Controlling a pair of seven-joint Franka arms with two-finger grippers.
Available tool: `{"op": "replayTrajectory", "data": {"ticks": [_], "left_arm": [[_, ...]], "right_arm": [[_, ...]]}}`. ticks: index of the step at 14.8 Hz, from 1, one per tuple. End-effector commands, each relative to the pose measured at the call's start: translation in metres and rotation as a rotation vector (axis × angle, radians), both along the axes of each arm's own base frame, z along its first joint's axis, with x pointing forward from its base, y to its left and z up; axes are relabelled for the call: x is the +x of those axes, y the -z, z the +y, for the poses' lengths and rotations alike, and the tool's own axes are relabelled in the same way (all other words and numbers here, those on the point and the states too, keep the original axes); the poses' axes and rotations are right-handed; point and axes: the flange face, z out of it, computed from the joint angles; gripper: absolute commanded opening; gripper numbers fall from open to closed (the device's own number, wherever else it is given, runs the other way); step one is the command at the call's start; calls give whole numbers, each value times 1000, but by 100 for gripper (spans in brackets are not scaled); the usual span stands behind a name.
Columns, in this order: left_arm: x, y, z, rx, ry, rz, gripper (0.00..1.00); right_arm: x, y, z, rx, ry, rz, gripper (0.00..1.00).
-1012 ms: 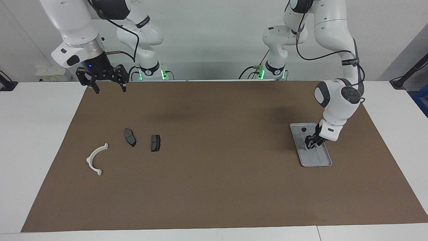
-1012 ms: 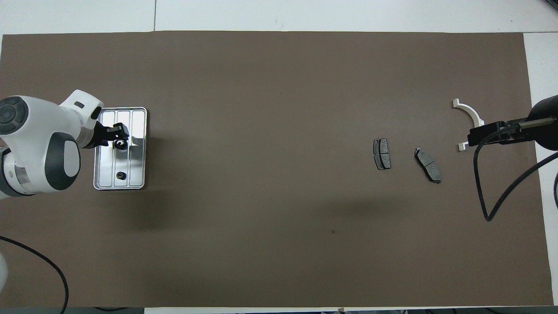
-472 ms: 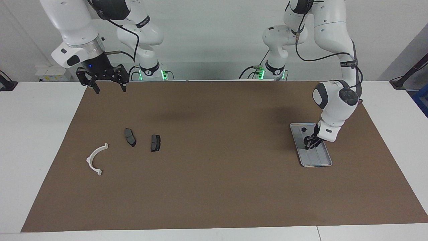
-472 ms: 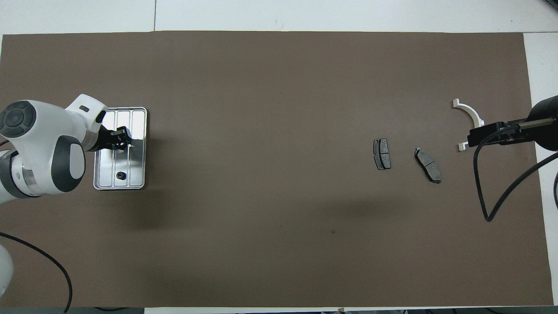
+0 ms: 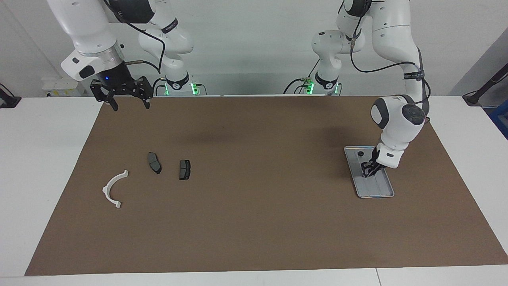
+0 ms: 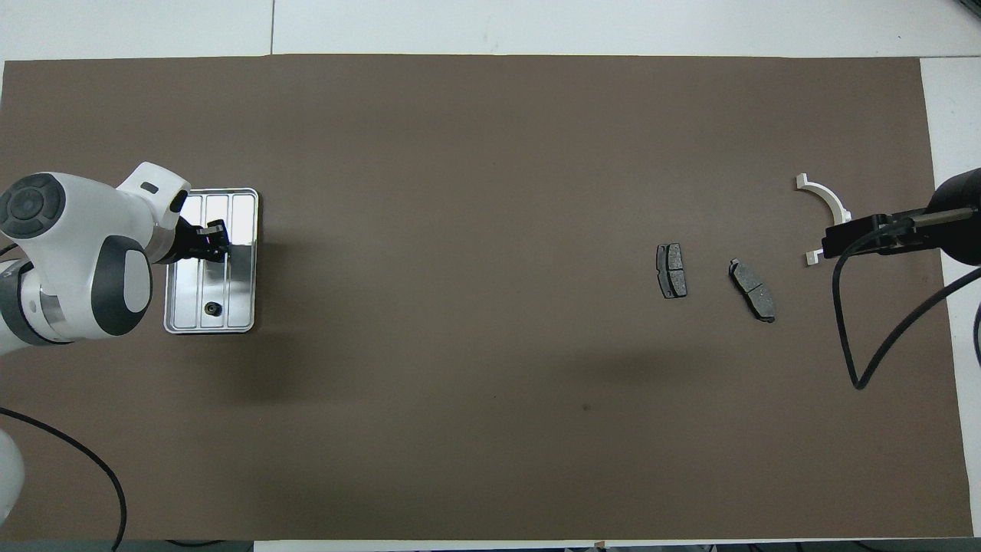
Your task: Place bearing gear from tray to pile
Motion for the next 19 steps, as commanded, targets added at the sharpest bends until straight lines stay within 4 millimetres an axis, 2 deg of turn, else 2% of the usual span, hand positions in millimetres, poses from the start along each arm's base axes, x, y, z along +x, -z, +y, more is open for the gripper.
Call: {"op": "replayTrajectory", "data": {"ticks": [1, 2, 4, 5, 7, 9, 10, 11, 12, 15, 17, 19], "left_arm": [[24, -42, -48, 2, -60, 36, 25], [29, -53, -75, 5, -96, 55, 25], [25, -65, -150, 5, -175, 53, 25], [13, -66, -198, 17, -218, 41, 25], [-7, -69, -258, 13, -277, 19, 25], [-24, -67, -293, 0, -281, 17, 25], [-32, -59, -310, -13, -303, 8, 25], [-45, -38, -330, -16, -319, 9, 25], [-56, -28, -346, -28, -315, -2, 25], [-59, -12, -352, -35, -315, -5, 25], [-70, 5, -352, -33, -305, -4, 26], [-73, 9, -351, -34, -304, -5, 26]], "right_arm": [[-6, -3, 0, 13, 7, 5, 100], [-6, -3, 1, 13, 3, 5, 100], [-8, -5, 4, 10, -6, 1, 100], [-7, -5, 6, 10, -12, -1, 100], [-8, -6, 10, 11, -19, -1, 100], [-8, -5, 11, 10, -21, 1, 100], [-8, -5, 11, 10, -21, 1, 100], [-8, -5, 11, 10, -21, 2, 100], [-9, -6, 11, 10, -20, 2, 100], [-9, -6, 13, 8, -26, 2, 100], [-12, -3, 31, 9, -54, 6, 100], [-20, 4, 50, 61, -56, 16, 100]]}}
